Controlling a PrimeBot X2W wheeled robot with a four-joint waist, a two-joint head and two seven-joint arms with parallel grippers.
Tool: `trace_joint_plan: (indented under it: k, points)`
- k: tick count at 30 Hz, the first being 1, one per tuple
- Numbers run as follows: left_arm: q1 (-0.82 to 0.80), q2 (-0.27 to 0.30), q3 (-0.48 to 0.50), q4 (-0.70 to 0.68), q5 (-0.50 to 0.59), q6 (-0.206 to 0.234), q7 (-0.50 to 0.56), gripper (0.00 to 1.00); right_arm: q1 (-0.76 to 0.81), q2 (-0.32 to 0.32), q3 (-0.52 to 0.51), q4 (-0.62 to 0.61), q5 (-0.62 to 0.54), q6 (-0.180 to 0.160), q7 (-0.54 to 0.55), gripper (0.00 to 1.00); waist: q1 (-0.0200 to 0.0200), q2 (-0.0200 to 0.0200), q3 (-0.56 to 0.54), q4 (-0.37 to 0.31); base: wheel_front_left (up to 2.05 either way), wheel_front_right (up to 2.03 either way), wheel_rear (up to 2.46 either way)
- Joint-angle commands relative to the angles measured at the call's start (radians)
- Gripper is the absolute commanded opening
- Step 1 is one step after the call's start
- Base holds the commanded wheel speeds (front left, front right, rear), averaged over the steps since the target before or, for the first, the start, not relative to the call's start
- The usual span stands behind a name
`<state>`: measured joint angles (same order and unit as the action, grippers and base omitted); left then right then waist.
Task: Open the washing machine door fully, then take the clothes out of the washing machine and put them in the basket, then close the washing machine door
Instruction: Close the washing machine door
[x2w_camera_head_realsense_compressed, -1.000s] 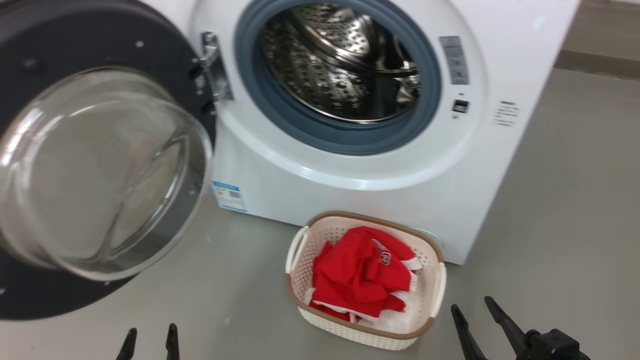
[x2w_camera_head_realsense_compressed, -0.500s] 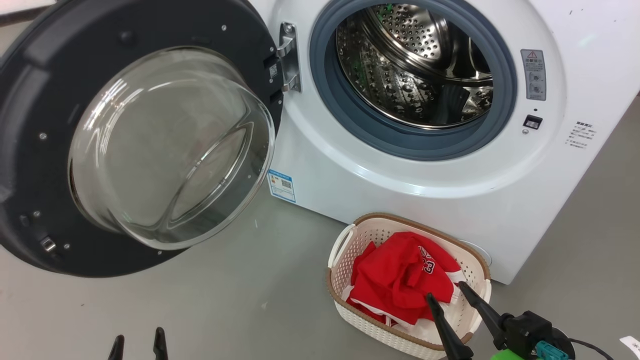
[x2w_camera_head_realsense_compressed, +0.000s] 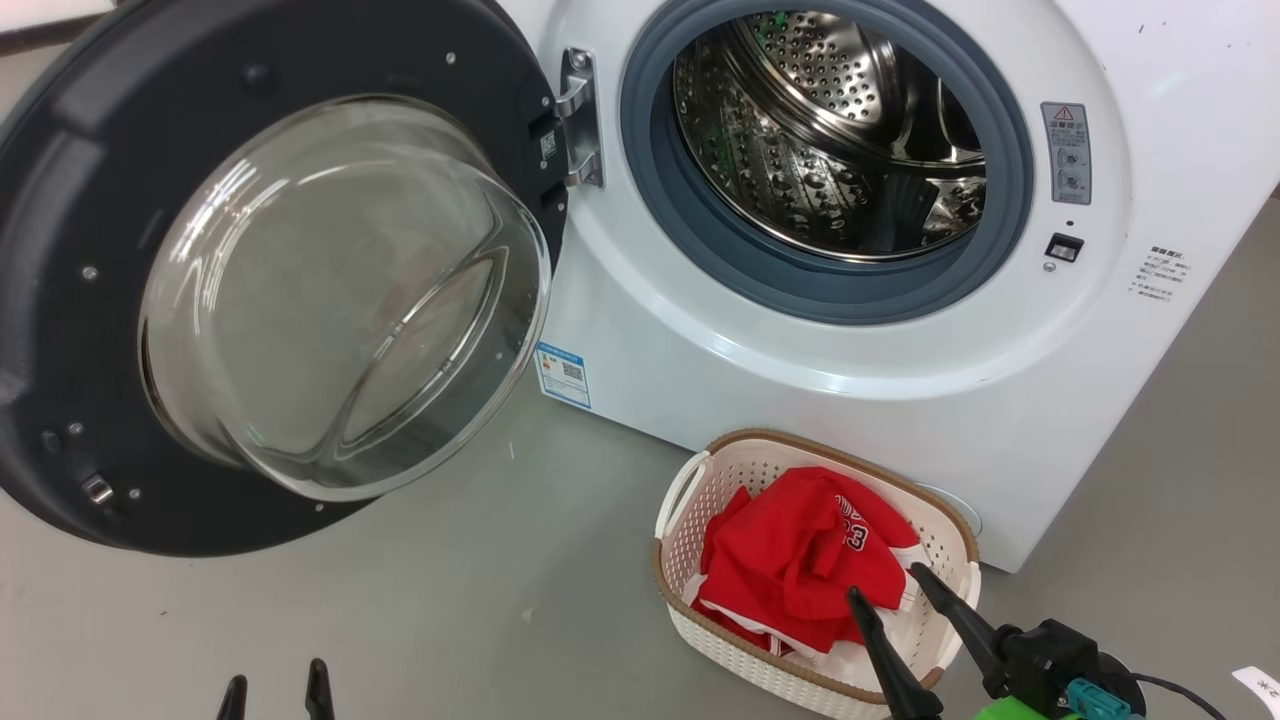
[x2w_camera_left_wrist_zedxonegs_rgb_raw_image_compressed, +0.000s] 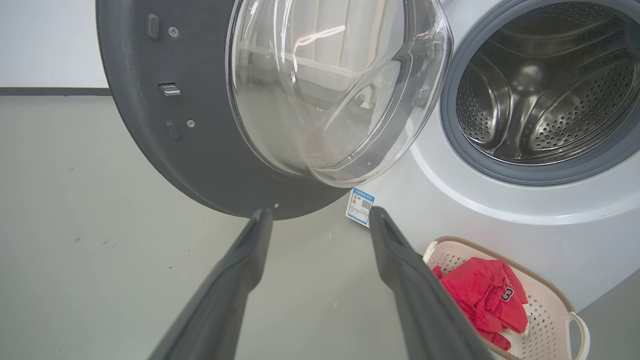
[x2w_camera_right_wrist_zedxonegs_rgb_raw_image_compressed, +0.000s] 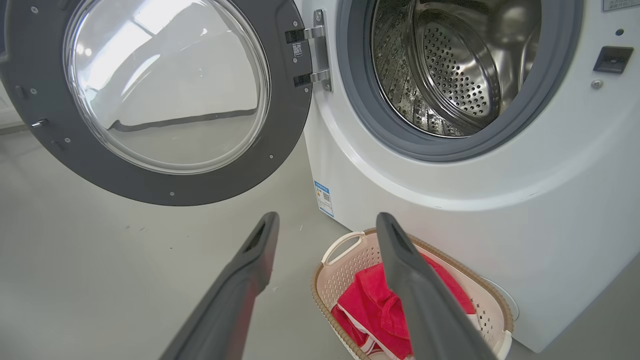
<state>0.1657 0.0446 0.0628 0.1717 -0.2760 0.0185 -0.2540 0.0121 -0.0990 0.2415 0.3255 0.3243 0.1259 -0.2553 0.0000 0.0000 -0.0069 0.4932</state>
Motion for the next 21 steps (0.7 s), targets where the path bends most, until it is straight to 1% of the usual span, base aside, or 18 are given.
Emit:
trace_joint_plan:
  k: [1, 5, 6, 7, 8, 9, 10, 11, 16, 18, 21]
  points:
    - [-0.012, 0.006, 0.032, -0.026, -0.005, 0.003, -0.008, 1.0, -0.033, -0.009, 0.017, -0.024, 0.019, 0.005, -0.006, 1.0, 0.0, 0.0, -0.002, -0.001, 0.0, 0.0, 0.0]
    - [-0.016, 0.006, 0.033, -0.026, -0.002, -0.003, -0.008, 1.0, -0.023, -0.007, 0.011, -0.028, 0.018, 0.005, -0.006, 1.0, 0.0, 0.0, -0.004, -0.003, 0.0, 0.0, 0.0]
    - [-0.018, 0.006, 0.033, -0.026, -0.004, -0.006, -0.008, 0.95, -0.022, -0.007, 0.01, -0.029, 0.017, 0.005, -0.006, 1.0, 0.0, 0.0, -0.003, -0.003, 0.0, 0.0, 0.0]
    - [-0.021, 0.006, 0.032, -0.027, -0.005, -0.008, -0.008, 0.82, -0.021, -0.006, 0.008, -0.029, 0.017, 0.005, -0.006, 1.0, 0.0, 0.0, -0.003, -0.003, 0.0, 0.0, 0.0]
    - [-0.024, 0.006, 0.032, -0.028, -0.005, -0.011, -0.008, 0.47, -0.02, -0.006, 0.007, -0.03, 0.016, 0.005, -0.006, 1.0, 0.0, 0.0, -0.003, -0.003, 0.0, 0.0, 0.0]
    - [-0.028, 0.006, 0.032, -0.032, -0.007, -0.014, -0.008, 0.29, -0.019, -0.005, 0.006, -0.031, 0.015, 0.005, -0.006, 1.0, 0.0, 0.0, -0.002, -0.003, 0.0, 0.0, 0.0]
    - [-0.032, 0.006, 0.033, -0.036, -0.008, -0.017, -0.008, 0.04, -0.018, -0.004, 0.005, -0.032, 0.014, 0.005, -0.006, 1.0, 0.0, 0.0, 0.0, -0.004, 0.0, 0.0, 0.0]
    - [-0.037, 0.006, 0.037, -0.043, -0.011, -0.021, -0.008, 0.0, -0.018, -0.003, 0.004, -0.033, 0.013, 0.005, -0.006, 1.0, 0.0, 0.0, 0.001, -0.004, 0.0, 0.0, 0.0]
    - [-0.084, 0.006, 0.09, -0.119, -0.005, -0.055, -0.008, 0.0, -0.011, 0.003, -0.002, -0.037, 0.008, 0.005, -0.006, 1.0, 0.0, 0.0, 0.007, -0.002, 0.0, 0.0, 0.0]
    - [-0.119, 0.022, 0.125, -0.17, 0.024, -0.075, -0.008, 0.0, -0.009, 0.005, -0.002, -0.038, 0.006, 0.005, -0.006, 1.0, 0.0, 0.0, 0.012, 0.0, 0.0, 0.0, 0.0]
    - [-0.187, 0.072, 0.186, -0.23, 0.041, -0.1, -0.008, 0.0, -0.009, 0.006, -0.002, -0.038, 0.003, 0.005, -0.006, 1.0, 0.0, 0.0, 0.019, 0.002, 0.0, 0.0, 0.0]
